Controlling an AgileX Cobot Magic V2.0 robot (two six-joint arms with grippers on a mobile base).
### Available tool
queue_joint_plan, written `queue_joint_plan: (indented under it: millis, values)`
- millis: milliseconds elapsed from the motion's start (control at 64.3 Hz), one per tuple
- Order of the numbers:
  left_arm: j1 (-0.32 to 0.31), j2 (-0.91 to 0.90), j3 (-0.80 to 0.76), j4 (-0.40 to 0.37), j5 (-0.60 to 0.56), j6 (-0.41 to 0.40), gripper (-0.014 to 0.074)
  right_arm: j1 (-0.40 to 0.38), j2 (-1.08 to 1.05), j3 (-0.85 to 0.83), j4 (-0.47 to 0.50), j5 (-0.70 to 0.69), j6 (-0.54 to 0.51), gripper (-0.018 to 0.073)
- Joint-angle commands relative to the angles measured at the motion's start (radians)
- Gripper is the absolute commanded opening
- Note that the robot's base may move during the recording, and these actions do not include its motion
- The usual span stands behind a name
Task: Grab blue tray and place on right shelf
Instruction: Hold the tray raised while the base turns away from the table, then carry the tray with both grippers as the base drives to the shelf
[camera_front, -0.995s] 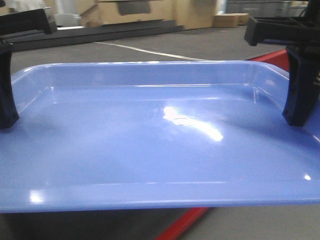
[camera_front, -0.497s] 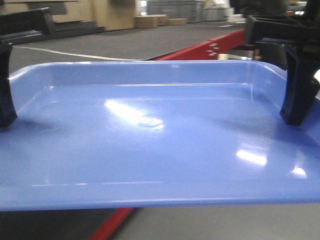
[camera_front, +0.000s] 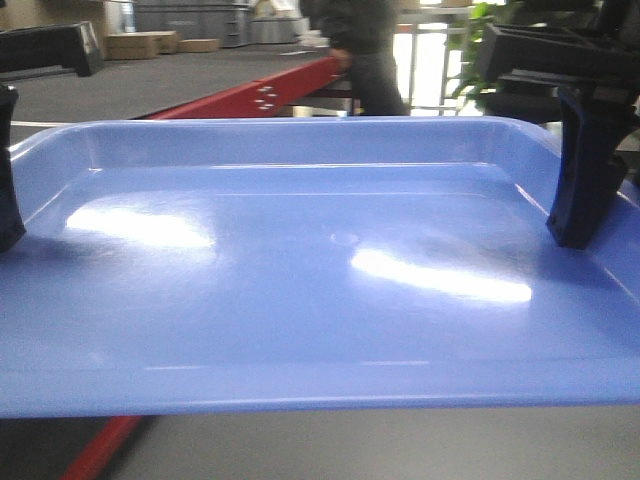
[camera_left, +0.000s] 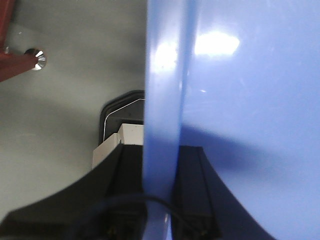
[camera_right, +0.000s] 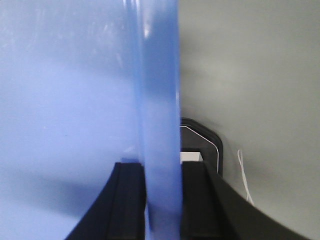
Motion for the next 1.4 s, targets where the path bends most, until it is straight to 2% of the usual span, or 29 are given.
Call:
queue_joint_plan:
  millis: [0,451,1383]
  values:
    - [0.005,-0.027,-0.026,0.044,0.004,-0.030,-0.0048,0.002,-0.033,-0.031,0.005,-0.022,0.007,0.0163]
    - [0.005,-0.027,-0.026,0.115,0.037,-0.030,-0.0048,0.002,-0.033,-0.031,0.005,-0.022,0.007,0.0163]
    - [0.005,-0.027,-0.026,0.115,0.055,-0.030,-0.0048,0.002,-0.033,-0.031,0.005,-0.022,0.007,0.0163]
